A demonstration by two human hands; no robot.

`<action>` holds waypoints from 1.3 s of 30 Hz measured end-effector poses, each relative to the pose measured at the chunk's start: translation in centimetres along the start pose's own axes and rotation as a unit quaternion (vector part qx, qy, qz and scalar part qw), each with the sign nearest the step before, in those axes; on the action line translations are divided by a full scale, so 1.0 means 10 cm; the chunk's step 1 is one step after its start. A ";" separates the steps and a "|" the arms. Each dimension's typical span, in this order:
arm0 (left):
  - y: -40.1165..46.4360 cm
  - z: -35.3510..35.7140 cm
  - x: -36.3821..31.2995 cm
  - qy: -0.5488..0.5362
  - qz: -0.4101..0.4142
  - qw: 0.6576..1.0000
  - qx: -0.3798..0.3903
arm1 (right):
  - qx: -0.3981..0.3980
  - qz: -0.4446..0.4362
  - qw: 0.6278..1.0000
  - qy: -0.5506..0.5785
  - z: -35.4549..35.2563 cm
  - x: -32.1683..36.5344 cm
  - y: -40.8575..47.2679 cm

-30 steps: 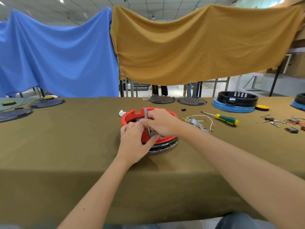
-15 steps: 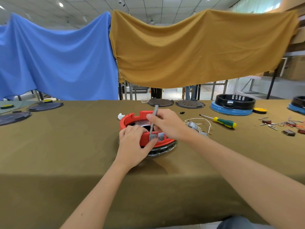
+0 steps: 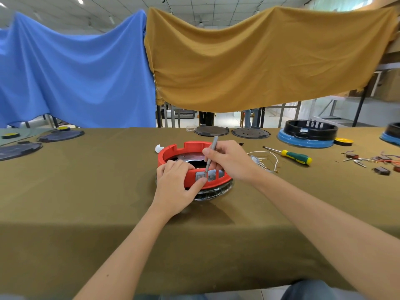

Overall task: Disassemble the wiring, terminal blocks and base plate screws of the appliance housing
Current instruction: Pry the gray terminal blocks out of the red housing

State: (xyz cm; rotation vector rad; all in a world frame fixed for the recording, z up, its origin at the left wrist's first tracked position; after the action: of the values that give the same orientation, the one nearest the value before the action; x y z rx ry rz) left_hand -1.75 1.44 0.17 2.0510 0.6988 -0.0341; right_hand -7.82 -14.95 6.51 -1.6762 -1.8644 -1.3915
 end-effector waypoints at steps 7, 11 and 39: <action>0.00 -0.01 0.00 0.004 0.001 1.000 0.012 | 0.047 0.094 0.994 -0.037 0.03 0.13 0.17; 0.00 -0.01 0.01 -0.002 0.001 1.000 0.009 | 0.045 0.087 0.993 -0.060 0.05 0.17 0.16; 0.00 0.00 0.02 0.002 -0.005 1.000 0.005 | -0.069 0.017 0.997 -0.031 0.09 0.23 -0.01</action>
State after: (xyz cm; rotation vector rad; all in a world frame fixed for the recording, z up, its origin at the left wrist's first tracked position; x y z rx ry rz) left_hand -1.56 1.53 0.11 2.0588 0.7121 -0.0393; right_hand -8.27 -12.85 7.70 -1.8280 -1.8007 -1.5027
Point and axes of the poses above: each hand's wrist, its own y-axis towards the middle knuckle, its own z-axis out of the palm, x = y × z, the point moved 2 cm from there along y, towards the middle knuckle, and after that the axes turned 2 degrees about -x, right-handed, at the moved point
